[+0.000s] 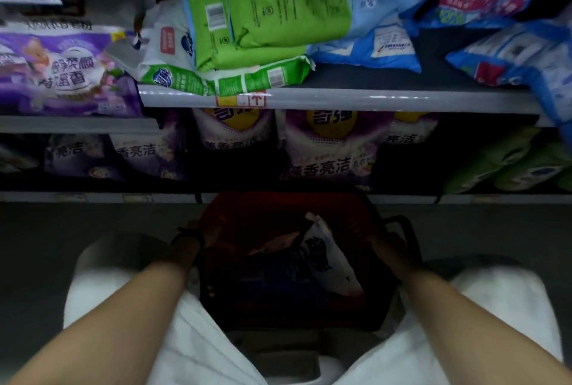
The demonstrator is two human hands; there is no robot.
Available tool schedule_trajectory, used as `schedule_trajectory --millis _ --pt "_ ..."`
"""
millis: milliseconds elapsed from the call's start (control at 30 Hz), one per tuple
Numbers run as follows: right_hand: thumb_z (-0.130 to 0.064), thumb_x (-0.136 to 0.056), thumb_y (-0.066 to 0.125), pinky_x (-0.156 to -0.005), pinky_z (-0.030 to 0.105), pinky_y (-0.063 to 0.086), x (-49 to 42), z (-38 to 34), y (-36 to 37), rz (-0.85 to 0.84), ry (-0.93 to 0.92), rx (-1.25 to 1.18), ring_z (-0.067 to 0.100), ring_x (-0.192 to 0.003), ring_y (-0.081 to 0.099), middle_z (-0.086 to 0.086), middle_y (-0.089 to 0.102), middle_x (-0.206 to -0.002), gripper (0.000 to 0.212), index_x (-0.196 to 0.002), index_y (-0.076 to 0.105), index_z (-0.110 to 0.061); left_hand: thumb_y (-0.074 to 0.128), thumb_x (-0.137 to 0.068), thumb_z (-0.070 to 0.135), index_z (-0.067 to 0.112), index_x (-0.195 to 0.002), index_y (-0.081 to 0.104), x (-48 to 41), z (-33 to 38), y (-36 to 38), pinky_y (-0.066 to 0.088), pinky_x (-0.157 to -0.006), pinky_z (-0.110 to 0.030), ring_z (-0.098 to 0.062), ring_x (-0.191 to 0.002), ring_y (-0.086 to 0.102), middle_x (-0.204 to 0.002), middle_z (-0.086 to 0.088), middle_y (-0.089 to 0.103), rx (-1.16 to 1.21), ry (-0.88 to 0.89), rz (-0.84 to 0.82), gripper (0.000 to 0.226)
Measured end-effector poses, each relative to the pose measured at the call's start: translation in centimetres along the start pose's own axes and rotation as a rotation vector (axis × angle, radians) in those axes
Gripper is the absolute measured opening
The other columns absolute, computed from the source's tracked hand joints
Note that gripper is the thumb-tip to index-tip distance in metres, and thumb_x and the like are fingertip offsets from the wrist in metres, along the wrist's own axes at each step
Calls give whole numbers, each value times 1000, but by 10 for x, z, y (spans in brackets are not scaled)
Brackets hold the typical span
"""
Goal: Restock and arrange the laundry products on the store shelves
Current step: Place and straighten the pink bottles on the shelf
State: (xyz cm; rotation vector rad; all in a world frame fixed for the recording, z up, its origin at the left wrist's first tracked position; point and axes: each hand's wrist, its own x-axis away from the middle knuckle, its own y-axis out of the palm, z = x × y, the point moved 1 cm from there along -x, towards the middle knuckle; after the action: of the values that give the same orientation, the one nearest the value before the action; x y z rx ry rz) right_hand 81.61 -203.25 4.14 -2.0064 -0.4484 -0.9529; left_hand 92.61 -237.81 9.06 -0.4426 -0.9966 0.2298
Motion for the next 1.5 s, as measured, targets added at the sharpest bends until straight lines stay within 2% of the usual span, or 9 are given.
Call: schedule_trajectory --millis 167,300,500,600,700,900,1033,1267,1500 --pt "-35 -108 46 -84 34 48 25 -7 -22 52 -200 287 35 -104 70 13 71 -103 38 -88 64 -7 49 -109 41 24 -159 41 -32 -15 -18 44 -115 -30 -16 -131 58 -140 -27 59 96 217 653 53" --pt "-40 -109 47 -75 33 47 75 -42 -46 32 -345 288 30 -96 71 8 67 -96 42 -101 68 -5 58 -106 30 18 -107 74 32 9 -8 57 -100 -50 -28 -100 75 -110 -7 78 -128 345 23 20" --pt "-36 -105 53 -79 35 53 149 -99 -90 156 -618 280 27 -95 70 2 71 -94 28 -85 67 -22 66 -96 18 25 -93 78 111 77 -41 65 -84 -45 -24 -93 77 -99 -2 79 -184 614 103 14" --pt "-34 -99 61 -66 23 48 191 -123 -115 233 -782 227 0 -69 64 -16 70 -69 29 -72 71 -39 66 -92 23 18 -91 76 151 107 -60 63 -76 -46 -31 -85 76 -92 -9 79 -293 758 165 11" --pt "-36 -94 63 -61 28 48 220 -147 -138 300 -843 245 6 -66 64 0 72 -74 21 -82 73 -21 62 -92 26 23 -80 72 181 138 -77 58 -67 -32 -20 -75 72 -81 2 75 -435 847 238 16" --pt "-45 -97 60 -67 32 50 244 -191 -172 335 -896 294 11 -78 66 -4 73 -84 23 -86 70 -26 47 -76 50 26 -96 76 214 188 -111 57 -85 -30 -17 -97 70 -102 5 78 -551 917 357 42" --pt "-44 -93 62 -67 31 51 260 -226 -193 364 -967 320 10 -77 67 -4 72 -81 23 -80 68 -27 62 -95 35 28 -97 75 225 226 -142 53 -82 -21 -6 -95 68 -102 12 77 -616 996 391 15" --pt "-26 -94 64 -51 15 39 325 -316 -237 477 -1136 286 -6 -53 54 -18 61 -55 24 -69 66 -29 60 -92 45 41 -84 65 257 298 -223 48 -72 -22 3 -80 63 -83 19 68 -499 1183 607 10" --pt "-40 -91 74 -68 24 53 362 -433 -237 466 -1240 143 13 -84 69 -7 73 -92 22 -108 68 -27 73 -89 32 34 -105 63 258 328 -303 57 -75 -33 -12 -80 67 -90 11 69 -194 1159 873 19"
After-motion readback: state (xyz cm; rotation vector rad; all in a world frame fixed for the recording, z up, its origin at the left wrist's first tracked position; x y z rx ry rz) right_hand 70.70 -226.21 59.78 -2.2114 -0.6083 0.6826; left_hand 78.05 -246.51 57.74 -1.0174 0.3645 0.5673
